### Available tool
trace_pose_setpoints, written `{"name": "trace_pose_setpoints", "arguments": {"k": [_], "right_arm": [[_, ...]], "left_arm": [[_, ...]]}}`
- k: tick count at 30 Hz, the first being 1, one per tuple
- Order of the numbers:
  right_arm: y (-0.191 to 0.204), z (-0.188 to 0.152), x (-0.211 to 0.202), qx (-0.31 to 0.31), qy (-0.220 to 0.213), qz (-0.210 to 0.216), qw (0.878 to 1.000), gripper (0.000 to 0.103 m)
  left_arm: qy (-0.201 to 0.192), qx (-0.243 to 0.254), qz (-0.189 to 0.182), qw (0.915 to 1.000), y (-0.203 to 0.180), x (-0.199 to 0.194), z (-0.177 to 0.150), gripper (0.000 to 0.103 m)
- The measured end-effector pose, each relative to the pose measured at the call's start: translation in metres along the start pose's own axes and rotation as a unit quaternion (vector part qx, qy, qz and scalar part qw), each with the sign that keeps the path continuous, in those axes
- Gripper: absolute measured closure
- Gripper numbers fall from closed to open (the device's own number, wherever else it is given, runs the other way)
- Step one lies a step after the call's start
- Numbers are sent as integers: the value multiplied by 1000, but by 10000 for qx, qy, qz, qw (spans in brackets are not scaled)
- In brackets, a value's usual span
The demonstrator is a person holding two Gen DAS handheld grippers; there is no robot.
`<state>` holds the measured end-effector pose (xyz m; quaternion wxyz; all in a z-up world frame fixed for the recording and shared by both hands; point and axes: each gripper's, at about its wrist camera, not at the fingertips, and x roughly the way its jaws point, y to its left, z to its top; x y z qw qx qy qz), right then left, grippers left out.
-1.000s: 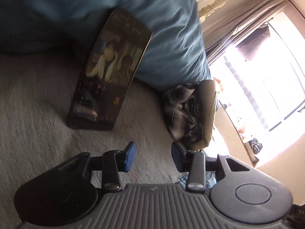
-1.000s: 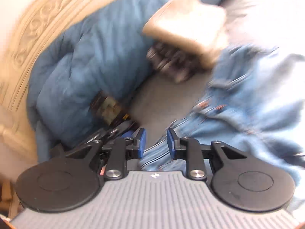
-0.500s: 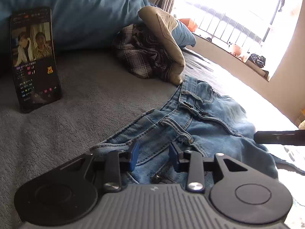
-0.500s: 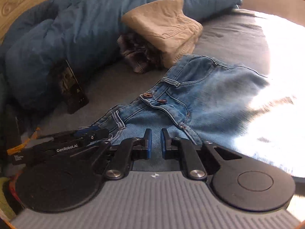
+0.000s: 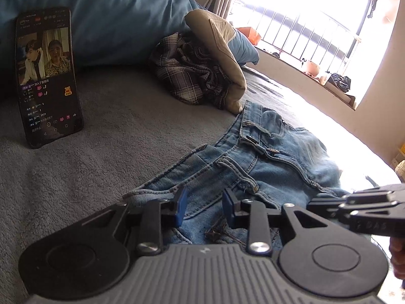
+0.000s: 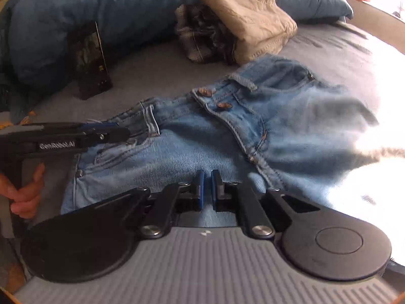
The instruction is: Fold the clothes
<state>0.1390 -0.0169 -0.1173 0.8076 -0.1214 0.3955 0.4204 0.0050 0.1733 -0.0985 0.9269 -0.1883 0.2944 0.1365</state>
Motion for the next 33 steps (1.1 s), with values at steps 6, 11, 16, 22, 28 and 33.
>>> {"name": "trace_pose_setpoints", "arguments": {"k": [6, 11, 16, 22, 28, 33], "right_arm": [[-2, 9, -13, 375, -114, 109, 9992, 98], [0, 8, -9, 505, -313, 368, 9976, 97], [2, 17, -1, 397, -326, 350, 9981, 98], [5, 35, -10, 293, -529, 381, 9974, 97], [22, 57, 2, -164, -457, 741, 9961, 92], [44, 67, 31, -762, -110, 813, 9937, 79]], "left_arm": [[-313, 507, 359, 9976, -14, -15, 2, 67], [-87, 526, 504, 9973, -11, -3, 5, 66], [-9, 475, 606, 9970, -7, 5, 7, 67], [17, 757, 443, 9961, -12, 3, 12, 67], [146, 1039, 500, 9932, -18, 10, 14, 66], [247, 811, 517, 9951, -5, 3, 14, 66]]}}
